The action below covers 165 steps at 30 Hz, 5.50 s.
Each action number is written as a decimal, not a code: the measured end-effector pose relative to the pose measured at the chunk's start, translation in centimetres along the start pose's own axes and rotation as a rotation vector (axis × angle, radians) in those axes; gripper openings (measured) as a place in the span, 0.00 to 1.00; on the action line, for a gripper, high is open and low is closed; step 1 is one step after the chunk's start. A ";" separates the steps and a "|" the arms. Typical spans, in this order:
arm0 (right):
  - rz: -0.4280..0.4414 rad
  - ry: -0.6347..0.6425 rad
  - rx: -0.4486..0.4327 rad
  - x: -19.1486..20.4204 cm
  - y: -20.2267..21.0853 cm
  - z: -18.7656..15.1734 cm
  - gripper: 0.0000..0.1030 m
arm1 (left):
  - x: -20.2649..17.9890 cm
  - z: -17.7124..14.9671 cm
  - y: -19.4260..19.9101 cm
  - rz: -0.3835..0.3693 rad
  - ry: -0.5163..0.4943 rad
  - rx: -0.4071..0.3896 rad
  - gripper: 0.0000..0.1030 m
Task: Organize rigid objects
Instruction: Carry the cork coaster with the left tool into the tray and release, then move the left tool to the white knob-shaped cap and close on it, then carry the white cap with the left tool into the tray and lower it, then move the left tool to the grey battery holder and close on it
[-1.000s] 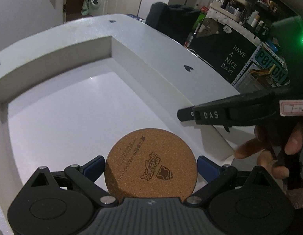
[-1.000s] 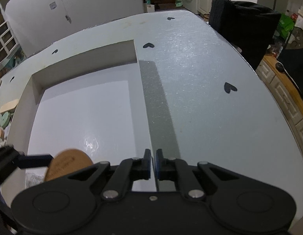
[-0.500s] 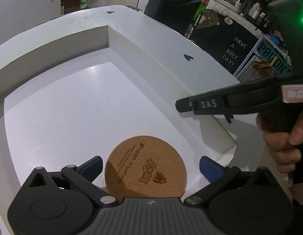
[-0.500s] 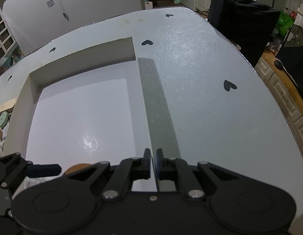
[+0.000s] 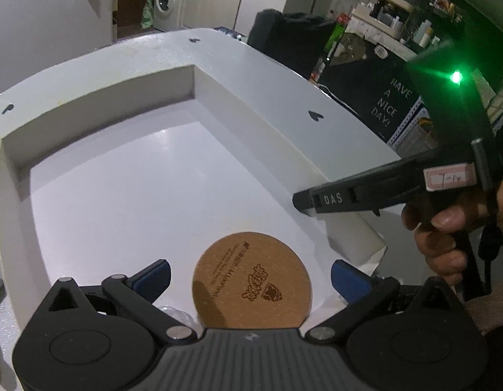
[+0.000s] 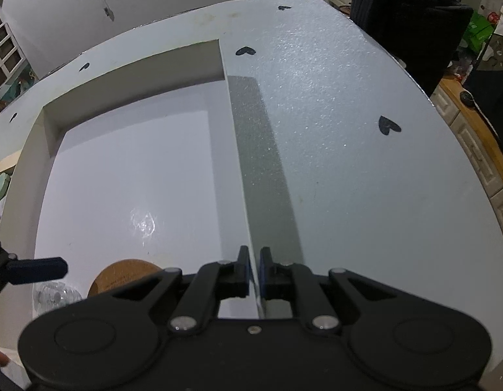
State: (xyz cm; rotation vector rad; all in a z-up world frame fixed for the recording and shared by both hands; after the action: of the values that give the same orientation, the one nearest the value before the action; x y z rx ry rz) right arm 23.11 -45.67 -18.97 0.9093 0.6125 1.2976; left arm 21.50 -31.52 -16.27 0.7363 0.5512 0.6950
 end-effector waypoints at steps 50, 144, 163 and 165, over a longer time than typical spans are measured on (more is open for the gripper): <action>-0.022 0.017 -0.020 0.4 0.1 -0.2 0.08 | 17.6 -7.9 13.2 0.620 0.329 -0.223 0.42; -0.009 0.041 -0.035 0.5 0.2 -0.3 0.07 | 4.5 0.1 5.3 0.201 0.182 -0.095 1.00; -0.012 0.031 -0.026 0.4 0.1 -0.3 0.07 | 13.9 -0.6 14.5 0.422 0.282 -0.260 1.00; -0.011 0.034 -0.021 0.3 0.1 -0.3 0.07 | 15.7 -1.5 14.8 0.447 0.308 -0.252 1.00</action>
State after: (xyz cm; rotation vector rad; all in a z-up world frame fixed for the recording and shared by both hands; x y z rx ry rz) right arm 22.92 -45.28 -19.01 0.8671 0.6283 1.3098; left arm 25.23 -11.40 -9.30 0.5199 0.5690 1.2844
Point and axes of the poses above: each gripper's, at about its wrist camera, not at the fingertips, and y roughly against the way its jaws point, x to its left, z to its top, the point moved 7 cm from there along -y, roughly the way its jaws point, and after that the axes turned 6 degrees about -x, right-handed, at the moved point
